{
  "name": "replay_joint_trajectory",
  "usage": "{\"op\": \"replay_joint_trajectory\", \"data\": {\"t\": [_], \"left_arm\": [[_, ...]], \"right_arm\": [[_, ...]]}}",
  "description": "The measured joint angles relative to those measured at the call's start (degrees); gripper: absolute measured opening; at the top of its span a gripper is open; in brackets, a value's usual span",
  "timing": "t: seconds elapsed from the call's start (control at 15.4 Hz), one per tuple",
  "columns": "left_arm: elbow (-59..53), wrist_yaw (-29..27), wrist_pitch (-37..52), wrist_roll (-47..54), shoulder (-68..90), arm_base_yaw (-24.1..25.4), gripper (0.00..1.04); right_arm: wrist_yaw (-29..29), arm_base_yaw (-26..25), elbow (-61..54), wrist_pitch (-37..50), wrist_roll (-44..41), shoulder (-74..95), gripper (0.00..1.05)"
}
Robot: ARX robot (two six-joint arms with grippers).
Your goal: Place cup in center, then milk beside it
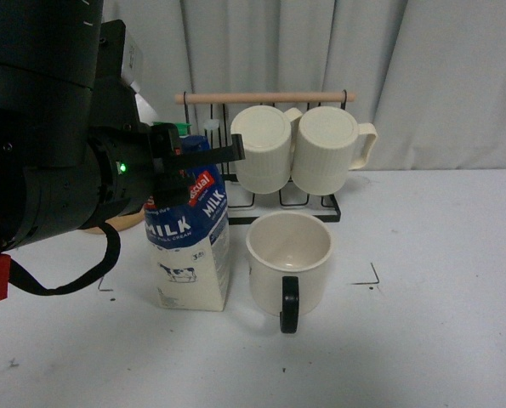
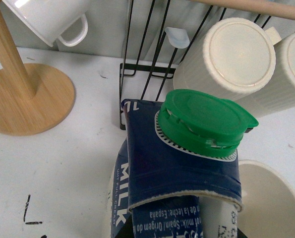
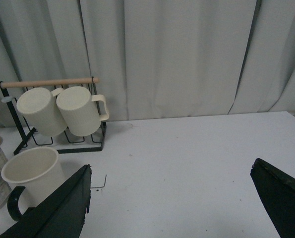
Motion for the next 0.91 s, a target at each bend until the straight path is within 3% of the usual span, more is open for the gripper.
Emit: {"op": "replay_joint_trajectory", "data": {"t": [0.07, 0.39, 0.59, 0.85, 0.91], "left_arm": [[0.13, 0.68, -0.5, -0.87, 0.0, -0.02, 0.14], [0.96, 3.52, -1.77, -4.48, -1.44, 0.24, 0.7], [0.57, 6.93, -6.51, -6.16, -8.48, 3.5, 1.0], [-4.74, 17.44, -13.05, -12.9, -27.89, 12.44, 0.98], [-6.86, 17.51, -11.43, -11.45, -34.73, 15.96, 0.95]], "right_arm": [[0.0, 0.0, -0.02, -0.02, 0.0, 0.0, 0.98], [0.0, 0.0, 0.0, 0.0, 0.0, 0.0, 0.98], [0.0, 0.0, -0.02, 0.0, 0.0, 0.0, 0.98], [0.0, 0.0, 0.0, 0.0, 0.0, 0.0, 0.98], [0.0, 0.0, 0.0, 0.0, 0.0, 0.0, 0.98]]}}
